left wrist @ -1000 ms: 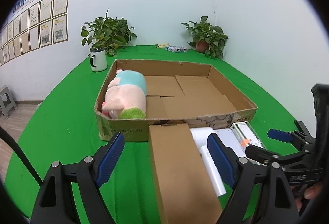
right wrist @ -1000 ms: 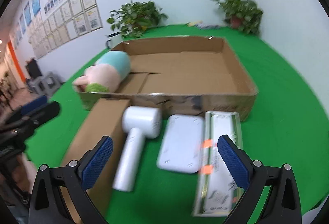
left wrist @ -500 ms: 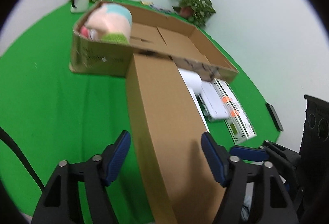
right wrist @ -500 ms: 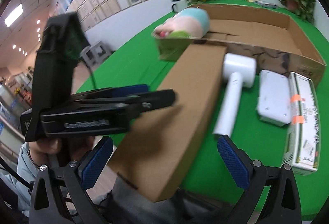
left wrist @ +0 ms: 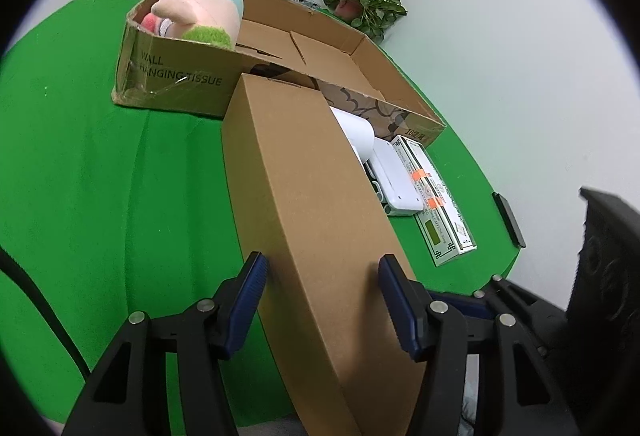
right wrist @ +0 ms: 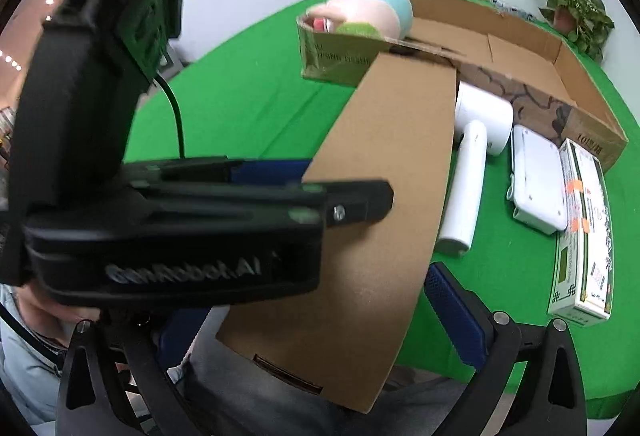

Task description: Organize objects

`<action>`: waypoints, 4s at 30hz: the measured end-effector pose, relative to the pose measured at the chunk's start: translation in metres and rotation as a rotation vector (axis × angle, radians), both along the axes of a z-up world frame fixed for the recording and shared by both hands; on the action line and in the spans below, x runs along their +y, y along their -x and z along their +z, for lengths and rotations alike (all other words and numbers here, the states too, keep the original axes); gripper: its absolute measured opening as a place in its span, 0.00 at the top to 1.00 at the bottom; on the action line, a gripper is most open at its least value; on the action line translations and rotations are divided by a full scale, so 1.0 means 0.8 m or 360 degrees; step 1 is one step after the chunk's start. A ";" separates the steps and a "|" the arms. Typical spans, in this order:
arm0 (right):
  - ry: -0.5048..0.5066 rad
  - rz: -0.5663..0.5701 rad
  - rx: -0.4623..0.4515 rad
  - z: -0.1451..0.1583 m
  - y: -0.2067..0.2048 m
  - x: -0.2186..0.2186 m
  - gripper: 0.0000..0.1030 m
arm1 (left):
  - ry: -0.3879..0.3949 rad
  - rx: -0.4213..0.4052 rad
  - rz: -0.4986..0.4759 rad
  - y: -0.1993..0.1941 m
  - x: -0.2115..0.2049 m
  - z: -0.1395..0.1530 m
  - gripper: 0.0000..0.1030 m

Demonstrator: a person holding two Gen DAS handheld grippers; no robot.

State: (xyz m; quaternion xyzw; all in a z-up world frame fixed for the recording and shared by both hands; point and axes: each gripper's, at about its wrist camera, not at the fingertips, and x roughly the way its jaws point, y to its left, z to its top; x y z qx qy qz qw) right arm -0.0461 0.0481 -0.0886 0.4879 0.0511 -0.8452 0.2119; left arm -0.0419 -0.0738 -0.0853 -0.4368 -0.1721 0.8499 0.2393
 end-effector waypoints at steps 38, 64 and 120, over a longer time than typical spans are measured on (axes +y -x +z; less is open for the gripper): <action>0.0969 -0.0118 -0.0456 -0.043 0.050 0.077 0.09 | -0.0134 -0.0114 0.0153 -0.007 -0.034 0.013 0.34; 0.0795 0.0126 -0.0205 0.009 0.032 0.061 0.17 | -0.0113 0.0007 0.0210 -0.017 -0.036 0.034 0.42; 0.0389 -0.0033 0.0074 0.003 0.005 0.072 0.63 | 0.0016 -0.0050 0.0218 -0.008 -0.026 0.010 0.72</action>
